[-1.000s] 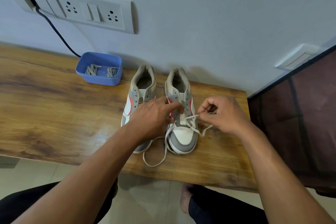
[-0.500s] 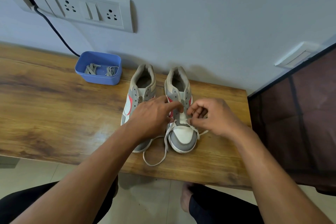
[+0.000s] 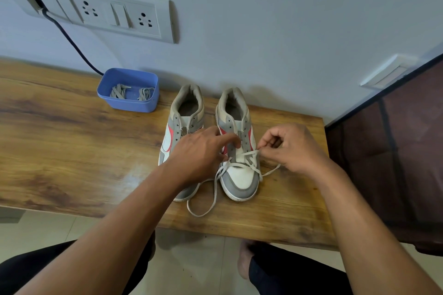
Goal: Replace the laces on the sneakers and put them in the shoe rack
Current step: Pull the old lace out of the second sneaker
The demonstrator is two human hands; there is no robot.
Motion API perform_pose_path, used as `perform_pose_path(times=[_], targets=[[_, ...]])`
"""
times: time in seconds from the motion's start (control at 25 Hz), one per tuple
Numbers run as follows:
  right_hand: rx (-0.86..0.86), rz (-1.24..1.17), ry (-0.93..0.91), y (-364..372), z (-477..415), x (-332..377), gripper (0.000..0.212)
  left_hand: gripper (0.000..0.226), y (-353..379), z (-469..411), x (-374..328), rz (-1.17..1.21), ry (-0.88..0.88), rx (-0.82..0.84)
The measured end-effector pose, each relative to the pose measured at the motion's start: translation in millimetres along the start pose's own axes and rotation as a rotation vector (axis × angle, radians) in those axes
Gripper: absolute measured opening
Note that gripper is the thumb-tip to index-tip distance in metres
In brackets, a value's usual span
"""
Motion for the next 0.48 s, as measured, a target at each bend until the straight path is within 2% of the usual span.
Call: perform_pose_path(times=[0.08, 0.2, 0.36, 0.48], targets=[[-0.011, 0.000, 0.009, -3, 2, -1, 0.020, 0.043, 0, -1, 0, -0.003, 0.001, -0.002], [0.122, 0.020, -0.006, 20, 5, 8, 0.017, 0.041, -1, 0, -1, -0.004, 0.002, -0.015], [-0.028, 0.015, 0.020, -3, 1, -1, 0.017, 0.040, -2, 1, 1, 0.000, 0.002, -0.018], [0.038, 0.018, 0.020, 4, 4, 1, 0.016, 0.041, -1, 1, 0, -0.003, 0.011, -0.016]])
Point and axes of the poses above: each hand's wrist, its own z-axis away from the middle knuckle, its own y-axis out of the palm, x = y × z, the point moved 5 cm from there along -z, towards the middle knuckle, and after that the axes turned 1 degree about y, right-handed, at the moved point
